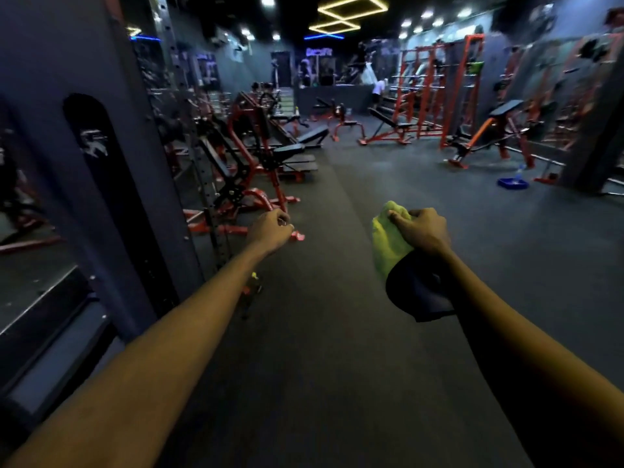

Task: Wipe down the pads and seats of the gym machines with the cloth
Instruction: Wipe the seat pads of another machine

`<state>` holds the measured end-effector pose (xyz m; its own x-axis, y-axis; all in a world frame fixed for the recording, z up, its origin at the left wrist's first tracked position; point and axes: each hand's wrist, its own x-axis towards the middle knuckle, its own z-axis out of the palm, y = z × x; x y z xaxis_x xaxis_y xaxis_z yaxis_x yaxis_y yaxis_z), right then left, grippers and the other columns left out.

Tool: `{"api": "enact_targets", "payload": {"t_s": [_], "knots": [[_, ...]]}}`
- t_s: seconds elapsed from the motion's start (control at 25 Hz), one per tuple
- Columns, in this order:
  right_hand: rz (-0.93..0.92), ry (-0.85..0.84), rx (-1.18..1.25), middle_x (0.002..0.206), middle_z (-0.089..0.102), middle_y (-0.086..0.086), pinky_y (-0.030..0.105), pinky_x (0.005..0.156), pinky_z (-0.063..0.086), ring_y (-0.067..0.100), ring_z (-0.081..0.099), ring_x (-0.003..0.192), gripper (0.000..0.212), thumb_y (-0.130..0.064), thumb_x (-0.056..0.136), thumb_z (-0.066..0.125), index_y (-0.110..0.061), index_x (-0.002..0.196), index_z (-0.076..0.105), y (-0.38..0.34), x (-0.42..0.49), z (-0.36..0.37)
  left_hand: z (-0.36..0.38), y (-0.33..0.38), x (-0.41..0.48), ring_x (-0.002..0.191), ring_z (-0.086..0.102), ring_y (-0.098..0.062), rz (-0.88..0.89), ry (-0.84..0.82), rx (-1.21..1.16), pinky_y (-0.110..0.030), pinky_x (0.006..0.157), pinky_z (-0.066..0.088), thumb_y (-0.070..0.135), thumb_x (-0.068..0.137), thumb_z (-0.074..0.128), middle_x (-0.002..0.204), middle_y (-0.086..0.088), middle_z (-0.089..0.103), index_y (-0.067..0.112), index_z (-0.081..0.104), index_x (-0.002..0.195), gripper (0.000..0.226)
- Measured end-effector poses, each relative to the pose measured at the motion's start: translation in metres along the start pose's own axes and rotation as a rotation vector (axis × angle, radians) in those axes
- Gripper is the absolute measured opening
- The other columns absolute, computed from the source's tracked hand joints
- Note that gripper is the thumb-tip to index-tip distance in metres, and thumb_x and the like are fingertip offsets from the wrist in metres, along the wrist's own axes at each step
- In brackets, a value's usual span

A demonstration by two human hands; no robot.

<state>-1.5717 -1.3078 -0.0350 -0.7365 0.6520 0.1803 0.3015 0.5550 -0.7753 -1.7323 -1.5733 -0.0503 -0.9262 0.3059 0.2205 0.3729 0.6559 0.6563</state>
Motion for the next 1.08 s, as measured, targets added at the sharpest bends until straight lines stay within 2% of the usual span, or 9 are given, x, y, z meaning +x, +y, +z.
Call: {"api": "enact_targets", "payload": {"t_s": [0.08, 0.16, 0.28, 0.44, 0.52, 0.64, 0.8, 1.08], "knots": [[-0.021, -0.020, 0.042, 0.103, 0.071, 0.010, 0.033, 0.077, 0.050, 0.029, 0.066, 0.095, 0.057, -0.063, 0.089, 0.064, -0.016, 0.119, 0.074, 0.001, 0.048, 0.017, 0.009, -0.001, 0.033, 0.105, 0.061, -0.019, -0.022, 0.032, 0.016, -0.026, 0.081, 0.043, 0.022, 0.091, 0.067, 0.110, -0.001, 0.067, 0.017, 0.068, 0.112, 0.022], [-0.025, -0.040, 0.065, 0.116, 0.071, 0.011, 0.038, 0.087, 0.056, 0.032, 0.067, 0.106, 0.065, -0.068, 0.084, 0.065, -0.019, 0.127, 0.070, 0.003, 0.099, 0.031, 0.021, -0.001, 0.068, 0.105, 0.062, -0.021, -0.038, 0.062, 0.010, -0.029, 0.084, 0.046, 0.022, 0.091, 0.067, 0.112, -0.003, 0.068, 0.017, 0.068, 0.113, 0.022], [-0.034, -0.099, 0.070, 0.125, 0.068, 0.012, 0.041, 0.094, 0.055, 0.034, 0.065, 0.113, 0.070, -0.070, 0.082, 0.064, -0.021, 0.133, 0.066, 0.003, 0.181, 0.046, 0.044, -0.002, 0.128, 0.107, 0.063, -0.022, -0.087, 0.077, 0.050, -0.035, 0.092, 0.051, 0.024, 0.090, 0.069, 0.114, -0.003, 0.068, 0.018, 0.068, 0.113, 0.024], [-0.080, -0.137, 0.041, 0.122, 0.069, 0.015, 0.038, 0.089, 0.051, 0.036, 0.064, 0.113, 0.059, -0.062, 0.089, 0.064, -0.019, 0.129, 0.069, 0.001, 0.279, 0.067, 0.064, -0.007, 0.207, 0.108, 0.063, -0.022, -0.115, 0.088, 0.077, -0.042, 0.097, 0.051, 0.028, 0.089, 0.071, 0.115, -0.001, 0.069, 0.020, 0.068, 0.111, 0.024], [-0.090, -0.156, 0.022, 0.121, 0.069, 0.015, 0.039, 0.089, 0.052, 0.036, 0.065, 0.112, 0.058, -0.062, 0.090, 0.063, -0.018, 0.127, 0.069, 0.001, 0.328, 0.087, 0.073, -0.008, 0.254, 0.110, 0.063, -0.022, -0.113, 0.102, 0.092, -0.039, 0.097, 0.050, 0.028, 0.089, 0.071, 0.118, -0.002, 0.068, 0.018, 0.067, 0.116, 0.028], [-0.084, -0.167, 0.035, 0.120, 0.069, 0.014, 0.038, 0.085, 0.053, 0.033, 0.066, 0.108, 0.059, -0.062, 0.090, 0.063, -0.016, 0.127, 0.069, -0.002, 0.410, 0.122, 0.087, -0.014, 0.338, 0.109, 0.062, -0.023, -0.097, 0.099, 0.102, -0.031, 0.087, 0.047, 0.028, 0.091, 0.069, 0.122, -0.004, 0.067, 0.016, 0.066, 0.122, 0.033], [-0.085, -0.127, 0.037, 0.119, 0.068, 0.015, 0.039, 0.086, 0.053, 0.035, 0.065, 0.106, 0.061, -0.063, 0.090, 0.062, -0.014, 0.126, 0.069, -0.016, 0.523, 0.167, 0.108, -0.023, 0.456, 0.109, 0.062, -0.023, -0.040, 0.122, 0.077, -0.029, 0.084, 0.045, 0.028, 0.092, 0.068, 0.121, -0.005, 0.067, 0.016, 0.065, 0.122, 0.033], [-0.125, -0.115, 0.015, 0.115, 0.070, 0.015, 0.037, 0.082, 0.051, 0.035, 0.066, 0.106, 0.056, -0.061, 0.092, 0.062, -0.013, 0.119, 0.072, -0.053, 0.722, 0.242, 0.145, -0.037, 0.677, 0.109, 0.063, -0.023, -0.024, 0.117, 0.047, -0.030, 0.091, 0.047, 0.026, 0.092, 0.068, 0.121, -0.007, 0.067, 0.015, 0.065, 0.124, 0.034]]}}
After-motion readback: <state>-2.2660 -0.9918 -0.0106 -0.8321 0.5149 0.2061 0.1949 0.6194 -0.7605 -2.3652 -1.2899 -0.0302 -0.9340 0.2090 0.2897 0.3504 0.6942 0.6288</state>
